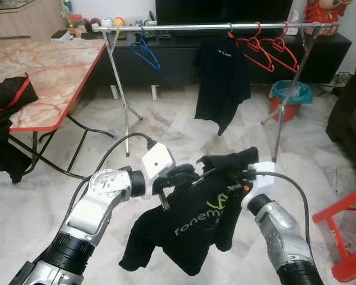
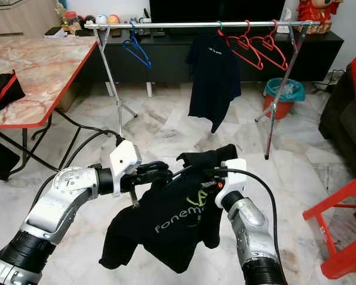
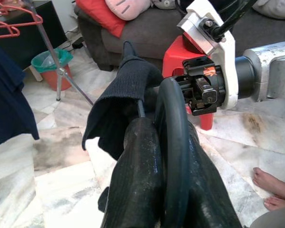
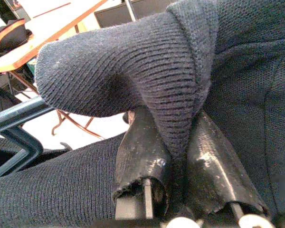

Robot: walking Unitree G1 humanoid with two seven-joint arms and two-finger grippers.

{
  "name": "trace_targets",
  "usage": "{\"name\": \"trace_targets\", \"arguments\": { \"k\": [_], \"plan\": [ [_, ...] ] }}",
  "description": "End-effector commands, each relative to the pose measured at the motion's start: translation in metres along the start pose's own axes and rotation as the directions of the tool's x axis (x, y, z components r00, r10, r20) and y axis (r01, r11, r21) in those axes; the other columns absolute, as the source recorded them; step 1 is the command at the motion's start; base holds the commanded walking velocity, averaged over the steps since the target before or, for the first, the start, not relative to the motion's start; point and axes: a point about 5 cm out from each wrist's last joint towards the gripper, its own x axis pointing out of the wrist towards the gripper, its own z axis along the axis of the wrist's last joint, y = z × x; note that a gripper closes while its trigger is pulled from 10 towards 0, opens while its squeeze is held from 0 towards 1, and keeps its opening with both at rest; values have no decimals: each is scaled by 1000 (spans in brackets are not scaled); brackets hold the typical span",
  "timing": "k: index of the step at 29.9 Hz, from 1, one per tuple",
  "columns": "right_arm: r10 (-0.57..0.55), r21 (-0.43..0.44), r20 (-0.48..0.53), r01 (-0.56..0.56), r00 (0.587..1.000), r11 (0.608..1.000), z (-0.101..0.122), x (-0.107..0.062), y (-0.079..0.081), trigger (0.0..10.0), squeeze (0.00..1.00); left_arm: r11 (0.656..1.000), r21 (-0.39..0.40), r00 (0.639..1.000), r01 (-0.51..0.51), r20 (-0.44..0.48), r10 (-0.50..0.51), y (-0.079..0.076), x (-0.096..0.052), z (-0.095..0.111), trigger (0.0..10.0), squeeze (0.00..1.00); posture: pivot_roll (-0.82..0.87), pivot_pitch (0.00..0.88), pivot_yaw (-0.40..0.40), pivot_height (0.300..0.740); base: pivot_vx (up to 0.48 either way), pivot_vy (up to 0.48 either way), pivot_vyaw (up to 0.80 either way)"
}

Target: Hang hanger

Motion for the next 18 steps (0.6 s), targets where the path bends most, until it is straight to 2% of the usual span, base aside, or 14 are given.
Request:
{"name": "trace_targets", "arguments": {
  "k": [1, 6, 8, 11, 12, 15, 18],
  "plan": [
    [8, -7, 26, -8, 1000, 1000, 6, 4, 1, 0, 0, 999, 14, 999, 33, -24, -33, -4, -2, -1, 10000, 0, -93, 0, 13, 740, 0, 0, 0],
    [14, -20, 27, -14, 1000, 1000, 8, 4, 1, 0, 0, 993, 112, 981, 44, -194, -22, -2, -18, -24, 10000, 0, -97, 0, 15, 740, 0, 0, 0],
    [13, -21, 26, -12, 1000, 1000, 8, 4, 1, 0, 0, 994, 100, 979, 36, -203, -15, -2, -23, -27, 10000, 0, -97, 0, 15, 740, 0, 0, 0],
    [11, -22, 27, -10, 1000, 1000, 8, 4, 1, 0, 0, 994, 94, 966, 62, -256, -36, -4, -38, -32, 10000, 0, -93, 0, 13, 740, 0, 0, 0],
    [15, -26, 25, -14, 1000, 1000, 9, 5, 1, 0, 0, 991, 102, 953, 90, -299, -56, -6, -45, -35, 10000, 0, -90, 0, 12, 740, 0, 0, 0],
    [17, -28, 24, -16, 1000, 999, 9, 5, 1, 0, 0, 984, 129, 928, 124, -367, -69, -7, -52, -41, 10000, 0, -85, 0, 11, 740, 0, 0, 0],
    [16, -29, 23, -15, 1000, 999, 9, 6, 1, 0, 0, 981, 161, 926, 108, -376, -40, -6, -50, -43, 10000, 0, -85, 0, 11, 740, 0, 0, 0]
  ]
}}
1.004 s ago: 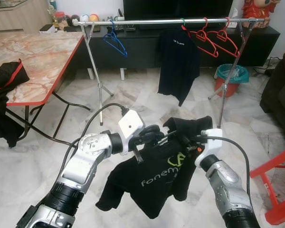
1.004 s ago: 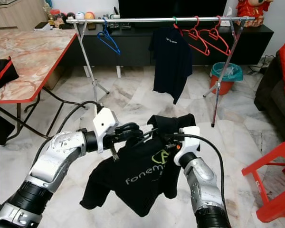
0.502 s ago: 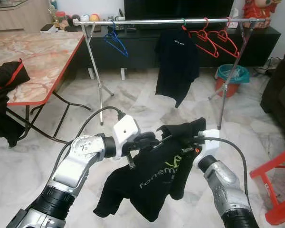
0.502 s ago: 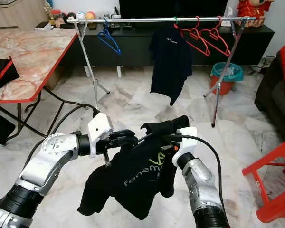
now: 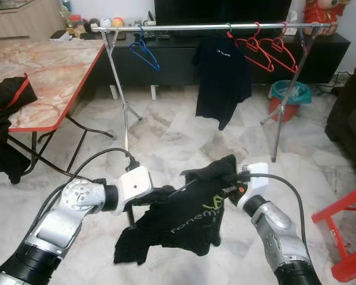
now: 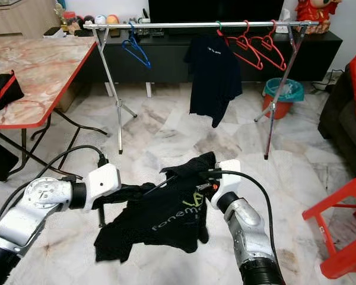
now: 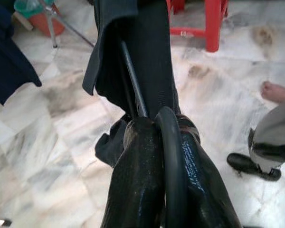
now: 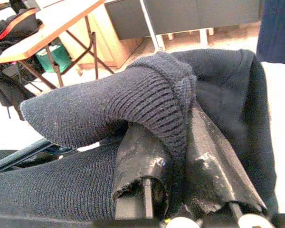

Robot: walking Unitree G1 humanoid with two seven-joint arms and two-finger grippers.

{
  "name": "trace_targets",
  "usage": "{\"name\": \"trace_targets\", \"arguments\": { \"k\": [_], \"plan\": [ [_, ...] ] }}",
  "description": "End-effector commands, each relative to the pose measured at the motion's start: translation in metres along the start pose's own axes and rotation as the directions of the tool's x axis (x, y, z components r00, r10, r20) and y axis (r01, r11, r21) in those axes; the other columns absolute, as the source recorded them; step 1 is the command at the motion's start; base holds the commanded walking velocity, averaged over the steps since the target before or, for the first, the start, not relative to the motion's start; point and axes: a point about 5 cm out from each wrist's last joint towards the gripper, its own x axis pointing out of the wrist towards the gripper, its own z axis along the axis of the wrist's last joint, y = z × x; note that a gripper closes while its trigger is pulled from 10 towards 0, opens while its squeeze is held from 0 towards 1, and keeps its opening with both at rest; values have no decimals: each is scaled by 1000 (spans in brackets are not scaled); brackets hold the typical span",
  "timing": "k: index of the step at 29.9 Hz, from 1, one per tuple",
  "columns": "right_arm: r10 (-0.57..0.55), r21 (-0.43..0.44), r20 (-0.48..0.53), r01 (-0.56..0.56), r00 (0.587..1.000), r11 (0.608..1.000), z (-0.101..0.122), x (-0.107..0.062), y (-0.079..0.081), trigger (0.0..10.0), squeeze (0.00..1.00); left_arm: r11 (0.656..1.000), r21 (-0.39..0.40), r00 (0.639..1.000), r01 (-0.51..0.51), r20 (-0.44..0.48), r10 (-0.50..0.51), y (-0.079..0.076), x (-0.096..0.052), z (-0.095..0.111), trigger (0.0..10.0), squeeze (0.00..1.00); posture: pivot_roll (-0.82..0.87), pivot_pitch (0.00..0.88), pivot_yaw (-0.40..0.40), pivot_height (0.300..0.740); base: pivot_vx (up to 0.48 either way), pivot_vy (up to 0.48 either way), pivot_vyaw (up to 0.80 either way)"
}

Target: Hang hanger

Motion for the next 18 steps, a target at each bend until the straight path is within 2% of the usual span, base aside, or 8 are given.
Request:
{"name": "trace_targets", "arguments": {
  "k": [1, 6, 15, 18],
  "plan": [
    [-18, -24, 55, 19, 998, 1000, 16, 3, -5, 0, 0, 1000, 16, 998, -7, -67, 8, -3, 3, -10, 10000, 0, -85, 0, 11, 740, 0, 0, 0],
    [-29, -26, 61, 31, 998, 999, 18, 3, -7, 0, 0, 999, 39, 994, 32, -103, -28, -11, 1, -16, 10000, 0, -93, 0, 9, 740, 0, 0, 0],
    [-154, -33, 65, 156, 986, 987, 23, 2, -25, 0, 0, 986, 65, 977, 156, -158, -145, -27, -21, -22, 10000, 0, -85, 0, 8, 740, 0, 0, 0],
    [-171, -27, 68, 173, 983, 985, 23, 2, -27, 0, 0, 985, 66, 977, 160, -155, -148, -28, -23, -22, 10000, 0, -85, 0, 8, 740, 0, 0, 0]
  ]
}}
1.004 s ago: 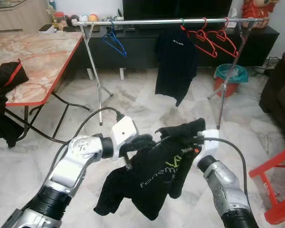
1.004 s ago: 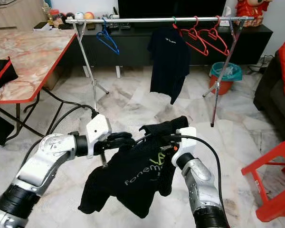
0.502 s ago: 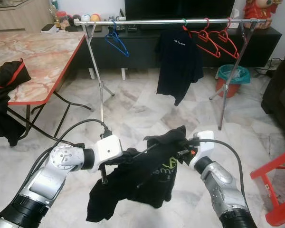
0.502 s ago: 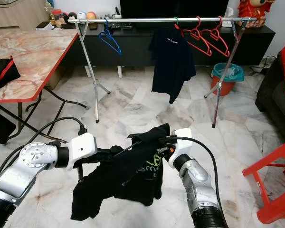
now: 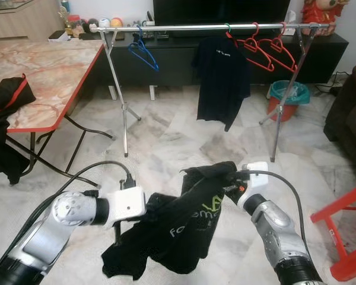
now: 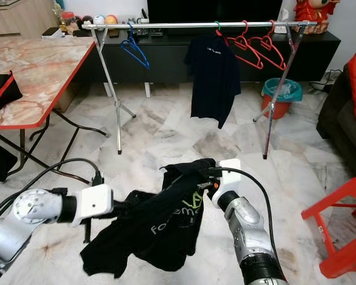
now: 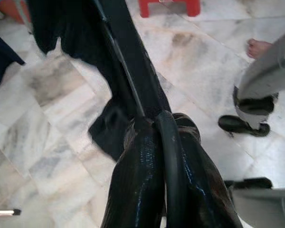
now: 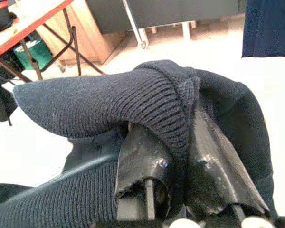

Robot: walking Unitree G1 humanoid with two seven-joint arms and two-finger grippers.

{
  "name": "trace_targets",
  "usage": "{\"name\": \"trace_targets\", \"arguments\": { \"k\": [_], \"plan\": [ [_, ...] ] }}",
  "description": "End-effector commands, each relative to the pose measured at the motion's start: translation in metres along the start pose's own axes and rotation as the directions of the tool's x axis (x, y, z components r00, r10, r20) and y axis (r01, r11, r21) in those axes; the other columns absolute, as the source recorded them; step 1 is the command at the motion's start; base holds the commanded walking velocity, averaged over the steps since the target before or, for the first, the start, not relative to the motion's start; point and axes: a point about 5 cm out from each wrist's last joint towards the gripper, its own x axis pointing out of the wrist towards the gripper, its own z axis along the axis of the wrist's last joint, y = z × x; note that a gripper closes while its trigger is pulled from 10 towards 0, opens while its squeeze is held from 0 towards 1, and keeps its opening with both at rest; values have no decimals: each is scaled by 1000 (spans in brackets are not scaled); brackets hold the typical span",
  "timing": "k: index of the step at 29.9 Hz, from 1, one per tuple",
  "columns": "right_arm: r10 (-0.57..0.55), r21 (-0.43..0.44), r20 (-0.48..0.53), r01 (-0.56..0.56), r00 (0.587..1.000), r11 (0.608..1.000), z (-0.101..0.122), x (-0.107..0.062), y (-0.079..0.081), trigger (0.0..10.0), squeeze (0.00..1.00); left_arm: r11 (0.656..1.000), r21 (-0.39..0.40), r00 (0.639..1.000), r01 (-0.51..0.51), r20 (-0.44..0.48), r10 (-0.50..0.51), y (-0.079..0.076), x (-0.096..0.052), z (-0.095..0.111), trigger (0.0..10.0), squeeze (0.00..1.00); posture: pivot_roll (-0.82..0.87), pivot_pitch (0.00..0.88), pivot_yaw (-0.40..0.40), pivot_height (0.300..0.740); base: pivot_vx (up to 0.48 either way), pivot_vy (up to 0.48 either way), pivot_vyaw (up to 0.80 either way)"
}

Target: Hang hanger

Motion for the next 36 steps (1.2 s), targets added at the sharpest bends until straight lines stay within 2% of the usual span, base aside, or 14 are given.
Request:
{"name": "trace_targets", "arguments": {
  "k": [1, 3, 6, 7, 9, 15, 20, 22, 25, 27, 30, 31, 34, 36],
  "plan": [
    [-105, -8, 92, 106, 990, 994, 23, -2, -20, 0, 0, 999, -5, 998, 50, -48, -50, -6, -5, -7, 10000, 0, -83, 0, 8, 740, 0, 0, 0],
    [-193, 5, 79, 193, 978, 981, 22, -3, -31, 0, 0, 1000, -15, 1000, 18, -12, -18, -3, -12, -2, 10000, 0, -80, 0, 6, 740, 0, 0, 0],
    [-238, 18, 67, 238, 969, 971, 20, -5, -37, 0, 0, 1000, -24, 1000, -7, 20, 8, 1, -16, 1, 10000, 0, -80, 0, 6, 740, 0, 0, 0],
    [-327, 30, 36, 326, 944, 945, 16, -9, -48, 0, 0, 998, -54, 996, -42, 79, 47, 7, -24, 8, 10000, 0, -76, 0, 5, 740, 0, 0, 0],
    [-392, 41, 18, 391, 920, 919, 13, -14, -57, 0, 0, 996, -70, 991, -60, 112, 68, 10, -32, 11, 10000, 0, -76, 0, 5, 740, 0, 0, 0],
    [-474, 104, -5, 472, 880, 875, 8, -20, -67, 0, 0, 992, -99, 983, -78, 158, 93, 13, -39, 16, 10000, 0, -73, 0, 7, 740, 0, 0, 0],
    [-475, 109, -27, 475, 879, 873, 3, -20, -67, 0, 0, 981, -152, 959, -125, 235, 159, 22, -39, 23, 10000, 0, -72, 0, 7, 740, 0, 0, 0],
    [-449, 125, -43, 451, 893, 884, -2, -19, -63, 0, 0, 963, -196, 923, -186, 302, 240, 30, -36, 31, 10000, 0, -74, 0, 8, 740, 0, 0, 0],
    [-410, 132, -60, 415, 910, 900, -8, -17, -57, 0, 0, 943, -221, 888, -247, 338, 312, 36, -30, 37, 10000, 0, -74, 0, 8, 740, 0, 0, 0],
    [-410, 132, -60, 415, 910, 900, -8, -17, -57, 0, 0, 943, -221, 888, -247, 338, 312, 36, -30, 37, 10000, 0, -74, 0, 8, 740, 0, 0, 0],
    [-373, 143, -55, 377, 926, 915, -10, -14, -50, 0, 0, 914, -261, 848, -311, 359, 391, 41, -14, 44, 10000, 0, -78, 0, 10, 740, 0, 0, 0],
    [-376, 140, -32, 377, 926, 916, -8, -13, -50, 0, 0, 934, -259, 879, -244, 348, 326, 33, -5, 45, 10000, 0, -80, 0, 11, 740, 0, 0, 0],
    [-388, 147, -14, 386, 922, 911, -4, -13, -52, 0, 0, 949, -240, 898, -204, 340, 279, 26, -3, 44, 10000, 0, -82, 0, 13, 740, 0, 0, 0],
    [-412, 150, 22, 404, 911, 902, 4, -14, -58, 0, 0, 967, -220, 926, -131, 320, 198, 16, -5, 41, 10000, 0, -83, 0, 13, 740, 0, 0, 0]
  ]
}}
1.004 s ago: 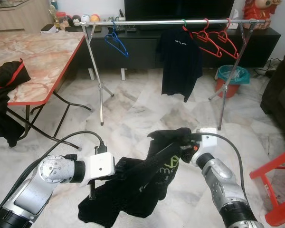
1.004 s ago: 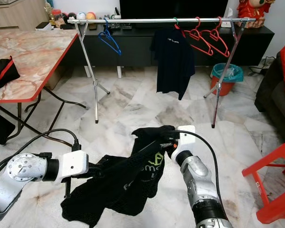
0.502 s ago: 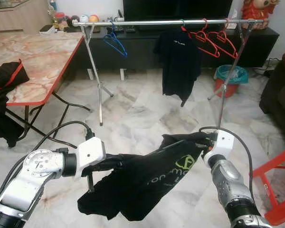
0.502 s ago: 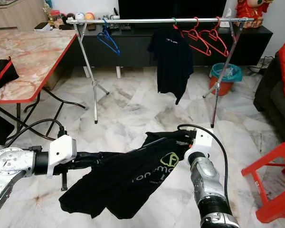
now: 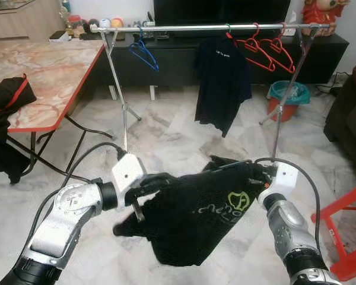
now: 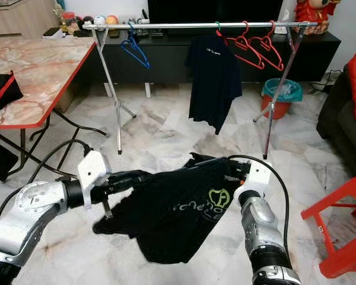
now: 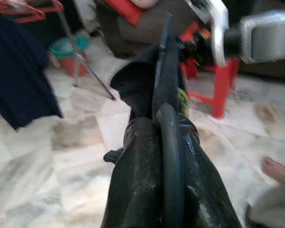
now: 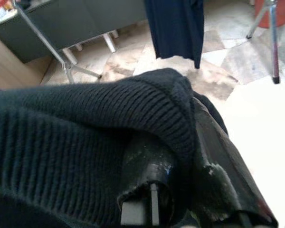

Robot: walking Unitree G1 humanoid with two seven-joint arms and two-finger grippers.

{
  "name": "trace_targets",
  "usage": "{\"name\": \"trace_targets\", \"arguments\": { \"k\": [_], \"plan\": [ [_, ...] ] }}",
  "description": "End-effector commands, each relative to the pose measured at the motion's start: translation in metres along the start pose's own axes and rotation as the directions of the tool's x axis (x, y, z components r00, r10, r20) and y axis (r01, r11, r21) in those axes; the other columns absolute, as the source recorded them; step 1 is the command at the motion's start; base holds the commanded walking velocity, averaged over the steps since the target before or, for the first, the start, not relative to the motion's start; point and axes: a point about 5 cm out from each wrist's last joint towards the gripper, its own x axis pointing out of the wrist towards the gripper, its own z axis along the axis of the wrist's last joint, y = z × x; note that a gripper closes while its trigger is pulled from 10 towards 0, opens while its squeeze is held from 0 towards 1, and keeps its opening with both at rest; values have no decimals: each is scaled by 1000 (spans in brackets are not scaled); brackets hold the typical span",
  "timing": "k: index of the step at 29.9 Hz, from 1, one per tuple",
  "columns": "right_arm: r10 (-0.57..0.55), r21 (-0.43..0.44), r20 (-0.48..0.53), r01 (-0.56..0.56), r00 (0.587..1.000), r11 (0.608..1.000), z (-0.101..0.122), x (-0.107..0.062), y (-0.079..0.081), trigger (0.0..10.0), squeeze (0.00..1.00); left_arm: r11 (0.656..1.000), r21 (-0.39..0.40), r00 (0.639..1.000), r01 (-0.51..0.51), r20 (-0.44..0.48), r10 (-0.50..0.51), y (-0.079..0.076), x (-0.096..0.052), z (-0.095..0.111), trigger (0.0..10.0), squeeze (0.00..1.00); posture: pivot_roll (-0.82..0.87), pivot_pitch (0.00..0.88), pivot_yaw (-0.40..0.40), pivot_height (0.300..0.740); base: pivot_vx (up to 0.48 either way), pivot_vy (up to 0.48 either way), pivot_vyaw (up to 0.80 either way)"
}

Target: Hang hanger

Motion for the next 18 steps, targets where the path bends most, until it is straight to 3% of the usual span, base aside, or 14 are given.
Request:
{"name": "trace_targets", "arguments": {
  "k": [1, 3, 5, 14, 18],
  "plan": [
    [-35, 10, 53, 35, 998, 999, 13, 2, -8, 0, 0, 997, 41, 997, 69, -25, -68, -5, -8, 7, 10000, 0, -83, 0, 13, 740, 0, 0, 0],
    [-7, 12, 112, 6, 994, 1000, 25, 3, -8, 0, 0, 990, 56, 983, 126, -139, -117, -7, -17, -4, 10000, 0, -77, 0, 14, 740, 0, 0, 0],
    [29, 31, 146, -34, 989, 999, 33, 5, -4, 0, 0, 992, 63, 980, 109, -174, -97, -5, -18, -7, 10000, 0, -77, 0, 14, 740, 0, 0, 0],
    [117, -1, 193, -119, 974, 993, 44, 8, 9, 0, 0, 995, 85, 982, 51, -184, -34, -2, -8, -9, 10000, 0, -80, 0, 11, 740, 0, 0, 0],
    [191, -16, 229, -192, 955, 981, 53, 8, 17, 0, 0, 989, 140, 968, 40, -252, -4, 1, -9, -15, 10000, 0, -83, 0, 12, 740, 0, 0, 0]
  ]
}}
